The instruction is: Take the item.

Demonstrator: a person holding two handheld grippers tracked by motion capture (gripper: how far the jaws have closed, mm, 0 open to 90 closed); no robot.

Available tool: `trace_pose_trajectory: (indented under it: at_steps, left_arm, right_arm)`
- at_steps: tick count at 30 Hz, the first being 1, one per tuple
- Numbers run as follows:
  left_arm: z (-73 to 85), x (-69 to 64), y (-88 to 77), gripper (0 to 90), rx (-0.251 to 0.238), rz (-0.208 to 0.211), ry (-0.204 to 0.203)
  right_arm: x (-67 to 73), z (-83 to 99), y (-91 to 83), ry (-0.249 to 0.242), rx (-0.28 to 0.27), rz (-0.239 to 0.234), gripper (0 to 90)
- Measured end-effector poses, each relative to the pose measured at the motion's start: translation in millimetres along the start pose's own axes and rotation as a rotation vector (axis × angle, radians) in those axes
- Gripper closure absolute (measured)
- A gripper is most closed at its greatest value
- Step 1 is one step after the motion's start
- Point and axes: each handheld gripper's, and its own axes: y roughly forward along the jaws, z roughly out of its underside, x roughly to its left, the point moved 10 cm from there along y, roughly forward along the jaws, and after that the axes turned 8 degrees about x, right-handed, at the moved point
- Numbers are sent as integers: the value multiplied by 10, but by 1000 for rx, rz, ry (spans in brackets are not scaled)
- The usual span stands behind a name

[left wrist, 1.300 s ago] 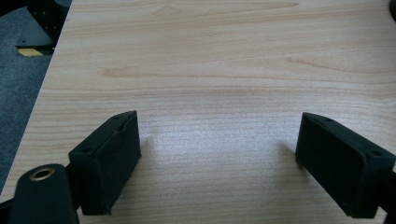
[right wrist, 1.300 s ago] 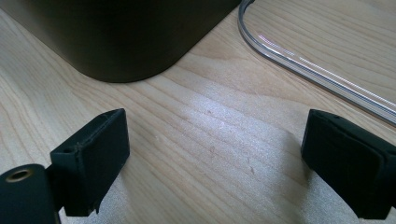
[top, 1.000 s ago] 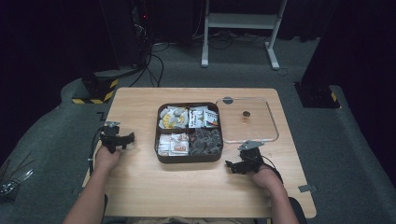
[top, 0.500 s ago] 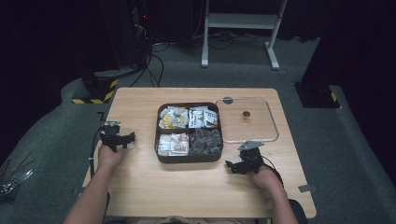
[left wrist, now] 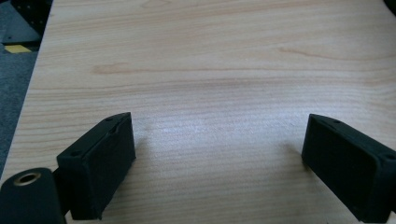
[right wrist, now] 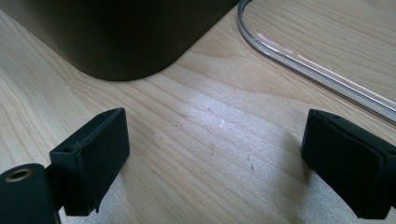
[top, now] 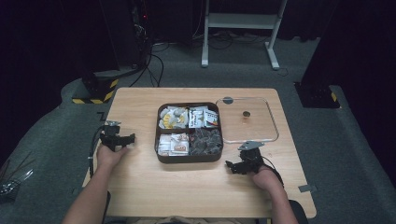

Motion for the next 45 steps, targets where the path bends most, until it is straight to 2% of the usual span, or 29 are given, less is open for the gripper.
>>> trace_pose_trajectory:
  at_steps: [2,4,8,10,12,15,18,21,23,25,27,30,33,38,42,44,45]
  left_arm:
    - [1,0,-7,103,11,-4,-7]
    - [-7,9,-23,154,26,-11,-23]
    - [4,-22,-44,177,47,2,-7]
    - [6,-38,-62,219,52,11,6]
    - [8,-54,-77,256,62,24,17]
    - [3,-82,-89,263,94,47,34]
    - [4,-128,-99,286,100,65,50]
    - [-7,-188,-113,284,121,110,65]
    - [-36,-221,-146,278,108,141,54]
    - [-68,-241,-183,298,88,151,44]
    - [-95,-257,-216,303,71,159,56]
    - [-118,-293,-252,302,78,159,90]
    - [-157,-341,-296,309,62,170,112]
    - [-249,-457,-393,348,36,241,106]
    - [-289,-529,-449,372,27,229,162]
    - [-295,-553,-456,373,27,229,170]
    - [-305,-593,-473,384,29,238,189]
  right_arm:
    - [0,0,0,0,0,0,78]
    - [0,2,-1,0,1,1,78]
    - [0,2,-1,1,2,1,78]
    - [0,2,-1,0,2,1,78]
    - [0,1,-1,0,1,0,78]
    - [0,2,-1,0,1,1,78]
    - [0,2,-1,0,2,1,78]
    - [0,2,-1,1,1,1,78]
    - [0,3,-2,1,2,1,78]
    - [0,3,-2,1,2,1,78]
    - [0,3,-2,2,2,1,78]
    - [1,4,-2,2,2,1,78]
    - [1,4,-2,2,2,1,78]
    - [1,4,-2,2,2,1,78]
    - [0,3,-2,1,2,1,78]
    - [-1,3,-2,1,2,1,78]
    - [0,3,-2,1,2,1,78]
